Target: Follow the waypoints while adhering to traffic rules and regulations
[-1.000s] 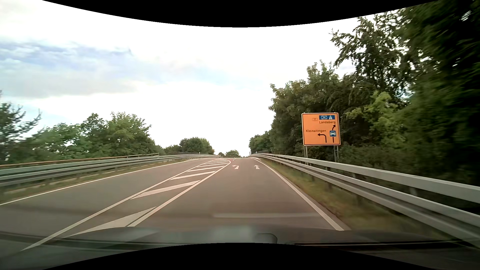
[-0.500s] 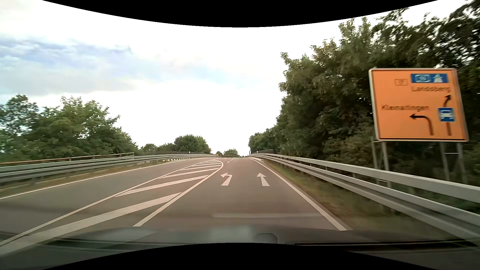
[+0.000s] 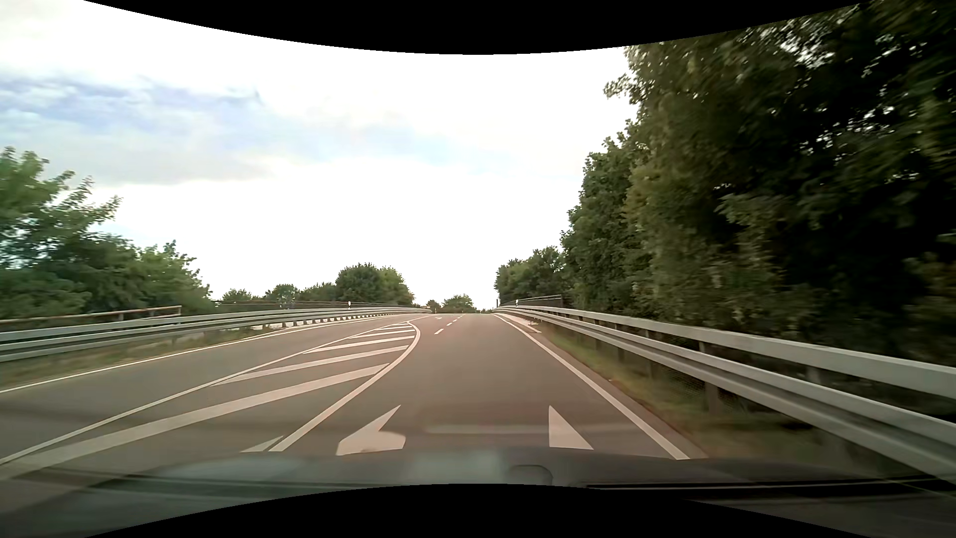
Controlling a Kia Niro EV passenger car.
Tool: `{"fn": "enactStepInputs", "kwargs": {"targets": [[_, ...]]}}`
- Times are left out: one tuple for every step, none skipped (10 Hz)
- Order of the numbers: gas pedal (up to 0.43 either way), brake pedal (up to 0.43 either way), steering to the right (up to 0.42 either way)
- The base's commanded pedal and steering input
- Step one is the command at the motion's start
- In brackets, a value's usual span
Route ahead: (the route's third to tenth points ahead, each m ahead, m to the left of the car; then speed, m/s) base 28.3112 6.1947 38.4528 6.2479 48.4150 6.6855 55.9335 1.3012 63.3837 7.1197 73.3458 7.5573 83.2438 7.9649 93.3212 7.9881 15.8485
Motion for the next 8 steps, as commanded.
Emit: {"fn": "enactStepInputs", "kwargs": {"targets": [[0.240,0.000,-0.010],[0.240,0.000,-0.010],[0.240,0.000,-0.010],[0.228,0.000,-0.010],[0.220,0.000,-0.012],[0.220,0.000,-0.012],[0.220,0.000,-0.012],[0.220,0.000,-0.012]]}}
